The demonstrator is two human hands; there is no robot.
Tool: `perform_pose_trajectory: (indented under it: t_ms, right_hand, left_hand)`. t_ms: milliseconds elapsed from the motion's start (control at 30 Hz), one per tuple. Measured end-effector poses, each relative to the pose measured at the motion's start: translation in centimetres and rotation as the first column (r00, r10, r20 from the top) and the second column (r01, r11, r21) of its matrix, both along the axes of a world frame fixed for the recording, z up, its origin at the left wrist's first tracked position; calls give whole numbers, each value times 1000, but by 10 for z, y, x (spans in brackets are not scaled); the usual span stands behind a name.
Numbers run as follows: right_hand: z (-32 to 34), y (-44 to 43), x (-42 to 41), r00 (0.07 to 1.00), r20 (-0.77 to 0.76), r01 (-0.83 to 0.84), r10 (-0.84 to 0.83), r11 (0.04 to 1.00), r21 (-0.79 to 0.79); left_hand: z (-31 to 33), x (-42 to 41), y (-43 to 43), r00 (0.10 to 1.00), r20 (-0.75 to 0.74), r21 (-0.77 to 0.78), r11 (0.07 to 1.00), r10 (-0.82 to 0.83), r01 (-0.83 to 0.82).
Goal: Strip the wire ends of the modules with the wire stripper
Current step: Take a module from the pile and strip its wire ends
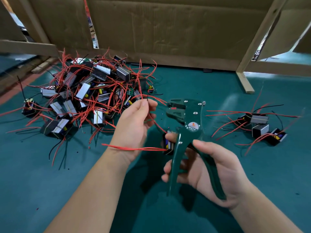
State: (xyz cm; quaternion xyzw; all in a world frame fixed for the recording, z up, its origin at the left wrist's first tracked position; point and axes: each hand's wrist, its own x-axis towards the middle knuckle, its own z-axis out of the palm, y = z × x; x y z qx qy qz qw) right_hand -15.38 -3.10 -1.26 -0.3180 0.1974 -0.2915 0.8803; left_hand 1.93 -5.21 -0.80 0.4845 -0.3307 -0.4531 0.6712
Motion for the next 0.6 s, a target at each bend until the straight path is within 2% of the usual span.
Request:
perform_pose_trajectory:
  t_ms: [33, 67, 133, 200, 267, 367, 433, 500, 533, 600]
  right_hand:
    - [1, -3, -2, 997, 1, 76, -76, 997, -13]
    - [2, -6, -4, 983, -17, 182, -183, 982, -42]
    - [4, -15, -12, 874, -125, 445, -469, 877, -179]
    - [3, -25, -26, 669, -263, 601, -695, 715, -358]
    - [2, -32, -38, 569, -313, 631, -761, 647, -428]
    - [2, -34, -42, 601, -307, 627, -738, 674, -390]
    - [2, -33, -38, 643, -294, 603, -707, 704, -376]
    - [1, -31, -34, 680, -290, 572, -673, 735, -364]
    - [1, -30, -33, 695, -291, 561, -657, 749, -352]
    - [0, -28, -30, 714, -296, 546, -635, 769, -333]
  left_hand:
    - [-1, 5, 0, 978, 195, 4, 998, 68, -71]
    - [-2, 10, 1, 917, 374, -11, 989, 138, -144]
    - [-6, 24, 2, 691, 674, -40, 947, 260, -317]
    - [-8, 37, 3, 411, 872, -24, 861, 266, -508]
    - [-11, 42, 5, 249, 947, -26, 820, 204, -572]
    - [-12, 40, 7, 167, 956, -103, 812, 240, -575]
    - [-7, 40, 8, 162, 918, -223, 810, 361, -542]
    - [-4, 39, 6, 190, 875, -343, 846, 446, -408]
    - [-5, 36, 4, 190, 880, -362, 873, 436, -326]
    - [-11, 30, -3, 136, 942, -271, 935, 306, -228]
